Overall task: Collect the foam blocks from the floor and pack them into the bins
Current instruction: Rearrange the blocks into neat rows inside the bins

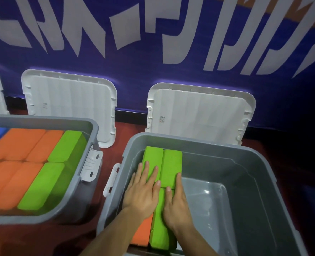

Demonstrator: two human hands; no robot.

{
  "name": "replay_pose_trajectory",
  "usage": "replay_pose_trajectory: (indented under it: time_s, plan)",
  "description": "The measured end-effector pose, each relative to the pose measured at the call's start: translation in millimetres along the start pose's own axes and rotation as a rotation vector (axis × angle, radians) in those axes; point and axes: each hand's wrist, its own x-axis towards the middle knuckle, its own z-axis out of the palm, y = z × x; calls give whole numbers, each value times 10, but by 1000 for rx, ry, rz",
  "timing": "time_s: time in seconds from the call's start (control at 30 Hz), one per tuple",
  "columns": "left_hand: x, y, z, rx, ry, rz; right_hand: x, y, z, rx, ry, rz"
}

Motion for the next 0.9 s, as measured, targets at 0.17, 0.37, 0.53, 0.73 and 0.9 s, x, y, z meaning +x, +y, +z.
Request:
replay_pose_trajectory:
  time_s: [0.17, 0.37, 0.53, 0.73, 0.9]
  plan:
    - [23, -61, -21, 18, -36, 60, 59, 27, -13, -54, -40, -18]
    - [35, -55, -21, 46, -37, 67, 131, 18, -33, -160, -76, 55]
    - [0, -68, 24, 87, 26, 106, 46, -65, -18, -314, -43, 65]
    - [27, -78, 40, 65, 23, 155, 37, -82, -15, -529, -16, -69]
    - [30, -3, 36, 81, -11, 138, 34, -107, -98, -577, -40, -44]
